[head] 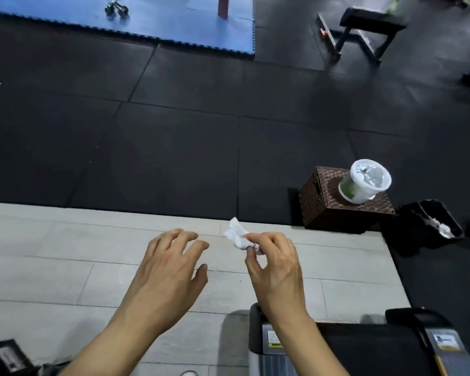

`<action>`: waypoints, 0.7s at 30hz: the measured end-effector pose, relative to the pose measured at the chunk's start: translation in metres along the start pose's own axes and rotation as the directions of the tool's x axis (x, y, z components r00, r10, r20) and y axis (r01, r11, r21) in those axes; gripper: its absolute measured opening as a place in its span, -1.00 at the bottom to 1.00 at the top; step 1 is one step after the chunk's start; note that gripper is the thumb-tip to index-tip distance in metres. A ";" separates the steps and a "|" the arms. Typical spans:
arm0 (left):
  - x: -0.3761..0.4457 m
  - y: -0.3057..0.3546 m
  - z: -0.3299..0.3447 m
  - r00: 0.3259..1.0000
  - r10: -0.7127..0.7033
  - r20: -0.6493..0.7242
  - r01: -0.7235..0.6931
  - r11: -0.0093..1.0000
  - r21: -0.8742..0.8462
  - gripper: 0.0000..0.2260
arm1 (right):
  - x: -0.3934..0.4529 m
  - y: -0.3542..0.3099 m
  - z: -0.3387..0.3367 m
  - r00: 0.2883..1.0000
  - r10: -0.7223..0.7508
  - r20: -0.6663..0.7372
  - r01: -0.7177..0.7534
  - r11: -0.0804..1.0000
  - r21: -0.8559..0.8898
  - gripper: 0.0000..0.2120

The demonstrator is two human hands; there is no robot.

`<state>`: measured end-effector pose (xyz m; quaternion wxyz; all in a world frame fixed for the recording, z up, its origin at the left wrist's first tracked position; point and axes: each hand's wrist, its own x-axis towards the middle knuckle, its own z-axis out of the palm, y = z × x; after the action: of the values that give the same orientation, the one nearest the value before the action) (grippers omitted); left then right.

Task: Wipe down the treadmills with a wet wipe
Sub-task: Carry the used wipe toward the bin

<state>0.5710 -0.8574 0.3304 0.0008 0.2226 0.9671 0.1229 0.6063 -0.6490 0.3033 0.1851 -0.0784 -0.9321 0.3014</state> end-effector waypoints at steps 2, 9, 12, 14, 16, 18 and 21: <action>0.015 0.006 -0.035 1.000 0.023 -0.006 -0.023 1.000 -0.001 -0.74 | 0.022 -0.019 -0.033 0.999 0.041 -0.012 -0.041 0.999 -0.008 -0.72; 0.080 0.038 -0.123 0.991 0.136 -0.016 -0.136 0.990 -0.022 -0.75 | 0.081 -0.045 -0.122 0.991 0.120 -0.059 -0.122 0.992 -0.027 -0.80; 0.118 0.065 -0.141 0.974 0.223 -0.031 -0.224 0.974 -0.028 -0.76 | 0.105 -0.039 -0.151 0.978 0.163 -0.132 -0.168 0.985 -0.031 -0.81; 0.146 0.088 -0.149 0.960 0.279 -0.035 -0.280 0.959 -0.036 -0.71 | 0.123 -0.029 -0.169 0.968 0.185 -0.169 -0.195 0.980 -0.042 -0.82; 0.176 0.112 -0.156 0.943 0.331 -0.023 -0.332 0.942 -0.041 -0.68 | 0.141 -0.015 -0.185 0.954 0.212 -0.210 -0.227 0.973 -0.049 -0.82; 0.207 0.136 -0.158 0.919 0.395 -0.004 -0.395 0.918 -0.038 -0.66 | 0.159 0.000 -0.201 0.936 0.251 -0.245 -0.272 0.961 -0.054 -0.83; 0.255 0.174 -0.157 0.876 0.482 0.031 -0.481 0.876 -0.037 -0.62 | 0.184 0.027 -0.223 0.912 0.305 -0.274 -0.335 0.939 -0.072 -0.84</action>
<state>0.4073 -0.6338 0.5374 -0.0079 0.4585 0.8794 0.1284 0.5257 -0.4605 0.5094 0.2483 -0.2797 -0.8904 0.2594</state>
